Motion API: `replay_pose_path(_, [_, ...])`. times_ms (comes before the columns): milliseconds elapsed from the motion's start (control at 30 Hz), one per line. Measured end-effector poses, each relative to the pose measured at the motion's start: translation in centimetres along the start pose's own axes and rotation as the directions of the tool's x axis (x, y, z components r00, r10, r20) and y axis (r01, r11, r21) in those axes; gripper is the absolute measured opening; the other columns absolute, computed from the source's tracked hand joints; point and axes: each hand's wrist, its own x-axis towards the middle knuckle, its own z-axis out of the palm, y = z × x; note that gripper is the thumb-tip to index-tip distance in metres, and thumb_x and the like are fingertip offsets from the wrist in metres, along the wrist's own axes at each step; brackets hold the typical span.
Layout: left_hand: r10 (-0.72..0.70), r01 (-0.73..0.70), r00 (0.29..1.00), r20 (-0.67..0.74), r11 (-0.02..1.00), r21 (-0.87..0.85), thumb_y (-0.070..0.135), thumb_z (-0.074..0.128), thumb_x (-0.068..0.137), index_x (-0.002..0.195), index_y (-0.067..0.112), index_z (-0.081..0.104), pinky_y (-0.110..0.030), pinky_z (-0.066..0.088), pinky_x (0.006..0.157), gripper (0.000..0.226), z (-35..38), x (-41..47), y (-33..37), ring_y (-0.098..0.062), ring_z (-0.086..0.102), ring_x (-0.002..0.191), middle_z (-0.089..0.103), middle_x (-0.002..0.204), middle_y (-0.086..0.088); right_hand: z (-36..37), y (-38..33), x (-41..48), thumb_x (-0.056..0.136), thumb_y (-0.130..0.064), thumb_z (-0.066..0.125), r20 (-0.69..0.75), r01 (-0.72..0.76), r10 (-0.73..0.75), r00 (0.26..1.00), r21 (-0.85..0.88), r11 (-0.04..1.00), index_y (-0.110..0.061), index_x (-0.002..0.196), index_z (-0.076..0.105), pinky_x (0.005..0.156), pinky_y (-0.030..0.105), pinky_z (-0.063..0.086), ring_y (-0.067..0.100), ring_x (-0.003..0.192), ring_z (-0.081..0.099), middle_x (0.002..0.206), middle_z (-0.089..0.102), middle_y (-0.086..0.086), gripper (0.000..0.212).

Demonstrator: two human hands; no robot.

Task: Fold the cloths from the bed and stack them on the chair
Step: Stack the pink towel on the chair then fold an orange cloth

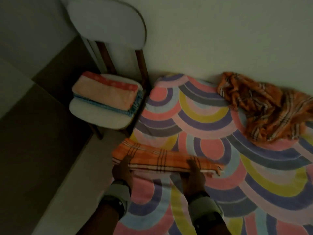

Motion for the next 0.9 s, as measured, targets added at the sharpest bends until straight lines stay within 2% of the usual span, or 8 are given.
replay_pose_path(200, [0.178, -0.172, 0.982, 0.070, 0.981, -0.089, 0.012, 0.061, 0.086, 0.119, 0.015, 0.056, -0.036, 0.044, 0.076, 0.033, 1.0, 1.1, 15.4, -0.026, 0.059, 0.085, 0.061, 0.109, -0.006, 12.7, -0.7, -3.4, 0.089, -0.020, 0.059, 0.210, 0.076, -0.068, 0.975, -0.030, 0.997, -0.010, 0.103, 0.062, 0.057, 0.011, 0.049, 0.018, 0.086, 0.066, 0.089, 0.070, -0.011, 0.017])
replay_pose_path(267, [0.190, -0.175, 0.972, 0.137, 0.978, -0.115, 0.013, 0.061, 0.086, 0.126, 0.020, 0.053, -0.039, 0.048, 0.083, 0.041, 1.3, 4.9, 21.5, -0.028, 0.059, 0.102, 0.060, 0.119, -0.003, 19.4, 0.6, -2.3, 0.090, -0.007, 0.055, 0.244, 0.080, -0.084, 0.966, 0.028, 0.996, -0.011, 0.109, 0.062, 0.061, 0.019, 0.053, 0.028, 0.094, 0.066, 0.077, 0.072, -0.015, 0.020])
replay_pose_path(367, [0.196, -0.175, 0.966, 0.166, 0.975, -0.134, 0.012, 0.060, 0.086, 0.131, 0.021, 0.049, -0.039, 0.051, 0.081, 0.047, 1.5, 11.4, 28.3, -0.025, 0.059, 0.103, 0.059, 0.121, -0.004, 27.2, 2.4, -0.4, 0.090, 0.001, 0.048, 0.316, -0.045, -0.023, 0.948, 0.207, 0.977, -0.012, 0.102, 0.061, 0.054, 0.031, 0.057, 0.022, 0.072, 0.072, 0.089, 0.071, 0.005, 0.022])
replay_pose_path(500, [0.226, -0.199, 0.939, 0.259, 0.972, -0.127, 0.014, 0.067, 0.078, 0.134, 0.022, 0.046, -0.040, 0.052, 0.072, 0.061, 3.0, 21.7, 35.4, -0.030, 0.058, 0.110, 0.060, 0.124, -0.005, 37.0, 6.8, 6.0, 0.074, 0.003, 0.058, 0.273, -0.021, -0.049, 0.961, 0.247, 0.969, -0.010, 0.125, 0.054, 0.096, 0.053, 0.047, 0.035, 0.109, 0.061, 0.126, 0.061, 0.013, 0.053])
replay_pose_path(600, [0.195, -0.181, 0.938, 0.288, 0.981, -0.074, 0.013, 0.058, 0.087, 0.134, 0.018, 0.046, -0.034, 0.048, 0.071, 0.048, 4.0, 27.3, 37.1, -0.020, 0.058, 0.096, 0.060, 0.116, 0.000, 39.8, 9.5, 10.2, 0.079, 0.004, 0.053, 0.309, -0.014, -0.071, 0.949, 0.263, 0.965, -0.019, 0.130, 0.052, 0.100, 0.055, 0.044, 0.037, 0.114, 0.057, 0.129, 0.060, 0.010, 0.056])
replay_pose_path(700, [0.103, -0.110, 0.947, 0.305, 0.994, 0.007, 0.017, 0.064, 0.085, 0.127, 0.027, 0.051, -0.040, 0.046, 0.088, 0.045, 4.0, 32.1, 36.6, -0.026, 0.054, 0.112, 0.052, 0.136, -0.002, 40.3, 12.3, 12.9, 0.084, 0.006, 0.052, 0.220, 0.021, -0.067, 0.973, 0.203, 0.979, -0.021, 0.131, 0.050, 0.091, 0.046, 0.049, 0.032, 0.115, 0.055, 0.133, 0.057, 0.008, 0.054])
replay_pose_path(800, [0.107, -0.145, 0.954, 0.280, 0.982, 0.119, 0.025, 0.063, 0.087, 0.141, 0.025, 0.032, -0.044, 0.039, 0.103, 0.062, 3.4, 35.3, 35.3, -0.029, 0.043, 0.128, 0.037, 0.149, -0.005, 39.9, 14.7, 14.2, 0.074, -0.007, 0.069, 0.179, 0.106, -0.115, 0.977, 0.063, 0.992, -0.025, 0.137, 0.043, 0.079, 0.036, 0.054, 0.027, 0.119, 0.054, 0.136, 0.054, 0.002, 0.071])
replay_pose_path(900, [0.224, -0.296, 0.932, 0.284, 0.924, 0.242, 0.032, 0.065, 0.084, 0.147, 0.023, 0.014, -0.048, 0.028, 0.113, 0.081, 3.4, 35.1, 34.9, -0.028, 0.028, 0.139, 0.019, 0.156, -0.002, 39.4, 14.2, 14.0, 0.067, -0.023, 0.077, 0.217, 0.189, -0.178, 0.960, -0.031, 0.982, -0.032, 0.137, 0.041, 0.096, 0.043, 0.048, 0.024, 0.124, 0.050, 0.137, 0.051, -0.005, 0.079])
